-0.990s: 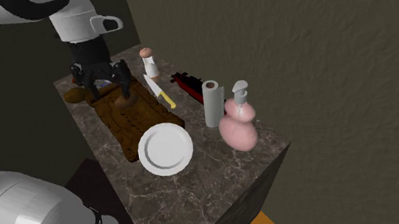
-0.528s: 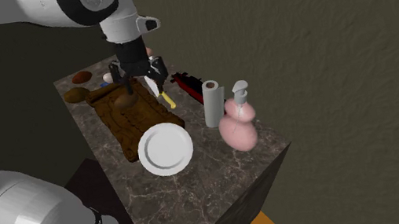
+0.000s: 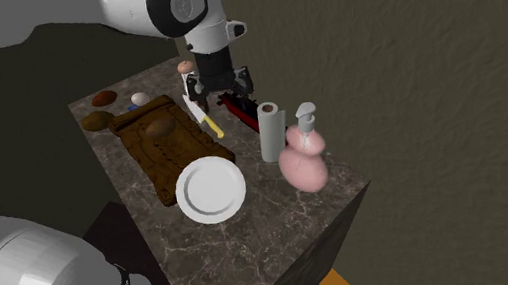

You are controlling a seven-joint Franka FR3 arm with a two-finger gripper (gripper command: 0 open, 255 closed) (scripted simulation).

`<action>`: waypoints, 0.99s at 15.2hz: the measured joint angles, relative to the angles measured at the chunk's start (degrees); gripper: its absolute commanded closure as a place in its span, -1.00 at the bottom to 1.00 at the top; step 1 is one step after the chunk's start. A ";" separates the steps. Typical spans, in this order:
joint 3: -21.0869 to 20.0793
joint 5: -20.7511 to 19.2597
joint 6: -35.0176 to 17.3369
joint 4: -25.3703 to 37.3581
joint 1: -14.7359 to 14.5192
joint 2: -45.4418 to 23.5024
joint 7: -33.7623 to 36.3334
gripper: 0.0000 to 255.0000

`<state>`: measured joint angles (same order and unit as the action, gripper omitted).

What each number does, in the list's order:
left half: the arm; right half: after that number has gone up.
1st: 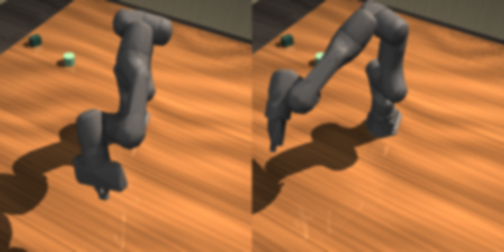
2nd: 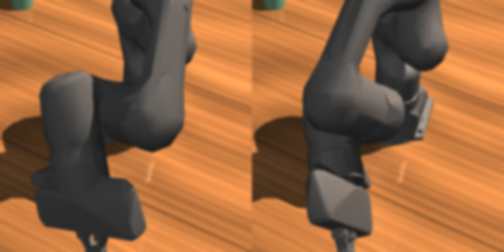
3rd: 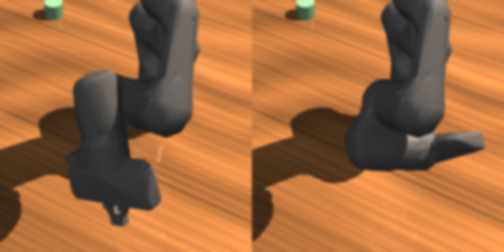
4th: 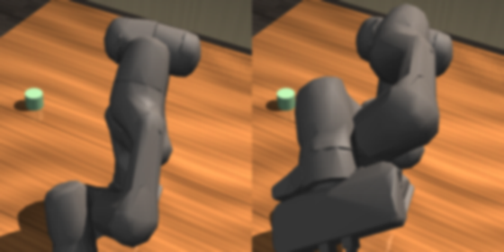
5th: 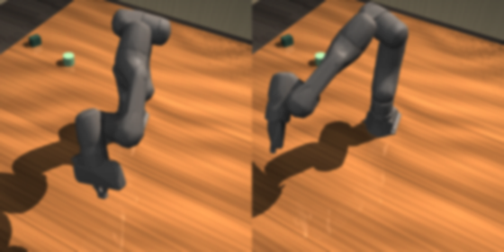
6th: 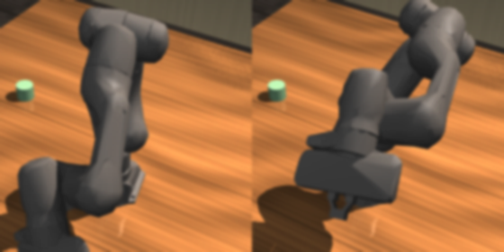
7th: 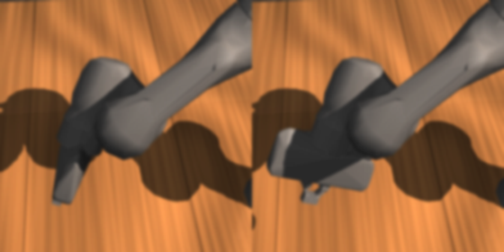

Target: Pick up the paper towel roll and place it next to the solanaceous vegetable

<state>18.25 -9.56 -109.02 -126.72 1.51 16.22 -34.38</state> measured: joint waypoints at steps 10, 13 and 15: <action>5.08 10.16 -6.31 17.11 1.18 -21.43 -17.95 -1.00; 5.19 10.94 -8.09 16.72 1.55 -22.80 -19.13 -1.00; 5.21 11.34 -9.38 16.16 1.70 -23.58 -19.52 -1.00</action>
<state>23.45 1.78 -118.39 -110.57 3.22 -7.36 -53.90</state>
